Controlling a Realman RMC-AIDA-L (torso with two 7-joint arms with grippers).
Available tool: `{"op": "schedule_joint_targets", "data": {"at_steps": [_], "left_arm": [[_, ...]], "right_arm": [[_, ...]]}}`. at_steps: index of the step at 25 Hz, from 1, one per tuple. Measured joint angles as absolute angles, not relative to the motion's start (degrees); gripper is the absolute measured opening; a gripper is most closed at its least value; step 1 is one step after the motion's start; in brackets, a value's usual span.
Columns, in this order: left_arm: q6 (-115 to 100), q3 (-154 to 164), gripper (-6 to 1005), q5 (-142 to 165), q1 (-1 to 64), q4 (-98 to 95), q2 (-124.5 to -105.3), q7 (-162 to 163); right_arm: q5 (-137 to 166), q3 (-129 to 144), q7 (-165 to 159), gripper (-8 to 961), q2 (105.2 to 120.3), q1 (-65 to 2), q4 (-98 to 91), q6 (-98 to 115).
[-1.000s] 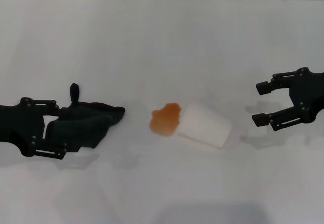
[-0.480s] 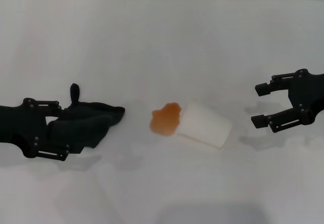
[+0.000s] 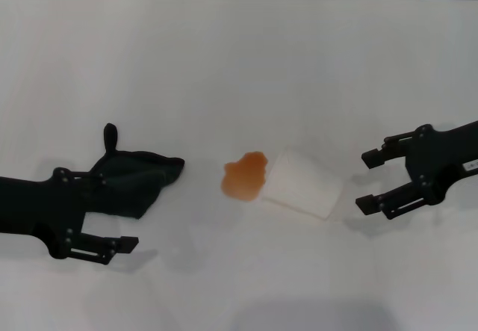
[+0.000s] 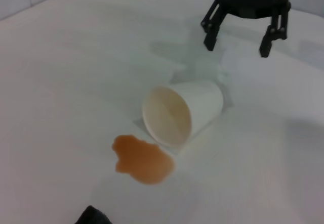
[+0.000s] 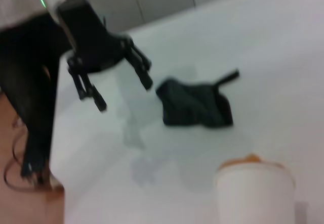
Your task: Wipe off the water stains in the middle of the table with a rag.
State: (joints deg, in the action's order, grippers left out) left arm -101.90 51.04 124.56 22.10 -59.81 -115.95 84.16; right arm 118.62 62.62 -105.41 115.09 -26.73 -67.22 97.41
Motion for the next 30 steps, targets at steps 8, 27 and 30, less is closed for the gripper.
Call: {"op": "schedule_joint_targets", "data": {"at_steps": [8,27,30], "left_arm": [[-101.3,51.4,843,126.9,22.1,-60.2,-117.58,82.9],[-100.6,51.8,843,127.9,22.5,-59.9,-117.95,82.0],[-100.6,51.8,842,128.2,22.5,-59.8,-118.04,82.0]], "right_arm": [[123.5,69.9,-117.0,837,115.18,-30.7,-70.5,93.0],[131.6,82.0,-136.2,808,115.3,-38.2,-69.5,87.4],[132.5,83.4,-136.9,820,115.36,-39.0,-68.5,86.9]]}}
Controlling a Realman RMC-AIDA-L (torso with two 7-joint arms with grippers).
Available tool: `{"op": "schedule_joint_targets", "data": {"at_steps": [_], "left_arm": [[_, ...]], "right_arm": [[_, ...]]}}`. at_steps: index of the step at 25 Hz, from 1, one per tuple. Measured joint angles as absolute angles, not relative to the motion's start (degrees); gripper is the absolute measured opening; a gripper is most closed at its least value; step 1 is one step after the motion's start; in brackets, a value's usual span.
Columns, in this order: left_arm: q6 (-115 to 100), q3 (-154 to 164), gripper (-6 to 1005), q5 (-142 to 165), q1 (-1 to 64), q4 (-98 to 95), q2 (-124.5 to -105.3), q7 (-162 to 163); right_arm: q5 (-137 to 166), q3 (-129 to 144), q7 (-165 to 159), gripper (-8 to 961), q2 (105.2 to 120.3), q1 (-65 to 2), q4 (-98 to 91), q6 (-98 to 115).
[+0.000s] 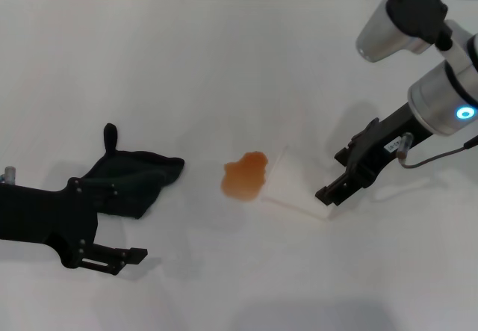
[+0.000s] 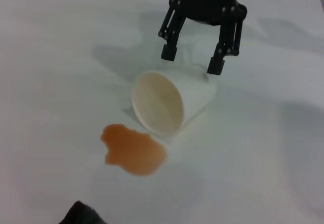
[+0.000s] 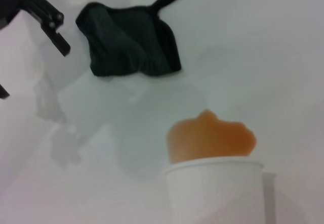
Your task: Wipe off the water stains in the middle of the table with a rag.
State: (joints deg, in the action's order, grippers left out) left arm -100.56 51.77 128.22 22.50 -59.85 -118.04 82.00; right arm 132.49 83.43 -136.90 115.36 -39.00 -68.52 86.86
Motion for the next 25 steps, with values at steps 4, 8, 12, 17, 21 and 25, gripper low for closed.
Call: {"op": "schedule_joint_targets", "data": {"at_steps": [4,8,12,17,21,25], "left_arm": [[-100.4,51.8,842,128.3,22.5,-59.9,-118.04,82.0],[-100.0,51.8,842,128.3,22.5,-59.9,-118.18,82.0],[-100.0,51.9,842,128.3,22.5,-59.8,-118.33,81.9],[-100.0,51.9,843,128.3,22.4,-59.9,-118.59,81.8],[-100.0,51.9,842,128.3,22.3,-59.8,-118.68,81.8],[-100.0,51.9,843,128.2,22.2,-59.8,-118.81,81.7]], "right_arm": [[133.1,85.1,-138.1,835,115.45,-40.0,-67.1,86.8],[133.4,85.8,-138.7,847,115.57,-40.3,-66.5,86.0],[133.5,86.8,-139.0,848,115.59,-41.2,-64.9,84.7],[133.8,89.8,-139.4,848,115.85,-42.4,-63.8,82.5],[133.8,92.2,-139.5,846,115.85,-42.7,-63.8,80.2],[133.7,94.3,-139.3,845,115.83,-42.9,-63.8,78.6]]}}
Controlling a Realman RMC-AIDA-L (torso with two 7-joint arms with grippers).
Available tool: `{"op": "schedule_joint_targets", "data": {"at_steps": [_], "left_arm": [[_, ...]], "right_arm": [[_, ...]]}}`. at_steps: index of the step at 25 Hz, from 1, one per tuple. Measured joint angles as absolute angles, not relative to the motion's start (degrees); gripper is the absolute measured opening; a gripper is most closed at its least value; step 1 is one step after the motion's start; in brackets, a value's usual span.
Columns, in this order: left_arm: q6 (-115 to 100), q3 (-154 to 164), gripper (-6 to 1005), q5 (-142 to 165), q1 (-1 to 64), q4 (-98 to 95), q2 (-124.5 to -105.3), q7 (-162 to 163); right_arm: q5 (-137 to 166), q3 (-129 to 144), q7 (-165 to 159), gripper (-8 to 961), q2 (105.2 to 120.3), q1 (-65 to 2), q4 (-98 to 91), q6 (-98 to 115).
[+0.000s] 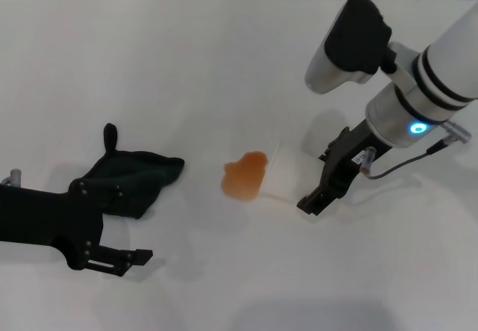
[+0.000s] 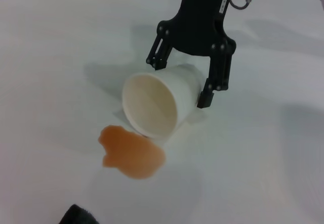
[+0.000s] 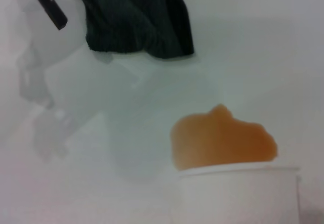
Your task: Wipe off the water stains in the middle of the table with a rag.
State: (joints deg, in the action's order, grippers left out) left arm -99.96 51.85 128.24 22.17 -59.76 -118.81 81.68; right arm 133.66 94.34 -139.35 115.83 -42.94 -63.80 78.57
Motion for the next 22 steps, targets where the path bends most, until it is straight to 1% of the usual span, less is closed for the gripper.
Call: {"op": "schedule_joint_targets", "data": {"at_steps": [17,22], "left_arm": [[-99.9,51.8,842,128.2,21.8,-59.8,-118.83,81.6],[-99.7,51.6,842,128.1,21.8,-59.8,-118.82,81.6]], "right_arm": [[133.2,97.7,-138.7,838,115.92,-43.2,-62.3,75.6],[132.7,97.6,-137.9,739,115.93,-42.3,-63.0,75.3]]}}
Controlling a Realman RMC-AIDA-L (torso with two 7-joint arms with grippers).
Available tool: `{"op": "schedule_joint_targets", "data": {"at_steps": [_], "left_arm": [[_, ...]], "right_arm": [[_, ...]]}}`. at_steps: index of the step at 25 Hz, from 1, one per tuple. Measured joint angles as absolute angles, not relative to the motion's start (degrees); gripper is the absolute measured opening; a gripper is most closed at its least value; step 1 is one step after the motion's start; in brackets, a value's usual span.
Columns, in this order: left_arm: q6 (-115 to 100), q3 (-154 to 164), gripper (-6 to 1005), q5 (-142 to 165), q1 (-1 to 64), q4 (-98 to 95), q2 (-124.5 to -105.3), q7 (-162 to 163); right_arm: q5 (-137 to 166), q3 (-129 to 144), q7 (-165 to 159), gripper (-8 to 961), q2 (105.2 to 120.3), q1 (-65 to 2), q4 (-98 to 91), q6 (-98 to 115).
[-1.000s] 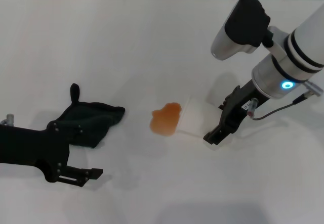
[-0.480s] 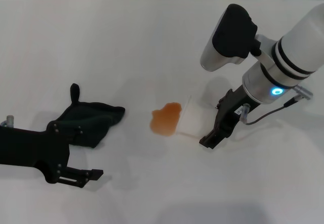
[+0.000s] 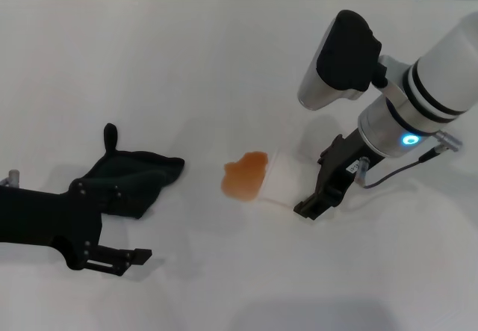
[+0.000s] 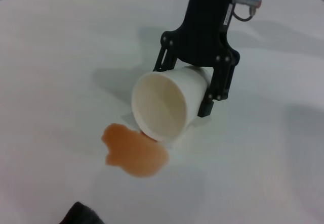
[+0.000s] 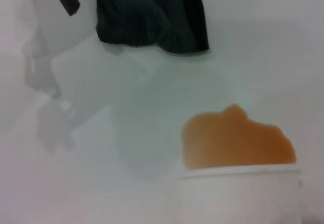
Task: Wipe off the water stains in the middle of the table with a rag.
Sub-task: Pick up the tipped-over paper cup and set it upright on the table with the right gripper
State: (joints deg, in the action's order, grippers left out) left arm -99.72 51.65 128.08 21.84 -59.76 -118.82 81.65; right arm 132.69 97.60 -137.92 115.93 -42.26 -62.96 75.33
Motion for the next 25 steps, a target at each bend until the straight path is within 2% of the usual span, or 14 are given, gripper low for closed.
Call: {"op": "schedule_joint_targets", "data": {"at_steps": [8,14,25], "left_arm": [[-99.4,51.4,843,127.9,21.8,-59.8,-118.82,81.7],[-99.3,51.2,843,127.7,21.8,-59.8,-118.83,81.9],[-99.3,51.2,842,126.6,22.7,-60.1,-118.52,83.4]], "right_arm": [[124.2,86.4,-126.1,666,115.46,-32.5,-70.9,77.8],[106.8,72.7,-105.3,643,115.38,-24.3,-66.7,79.7],[86.3,65.6,-74.7,639,115.21,-22.2,-45.8,80.1]]}}
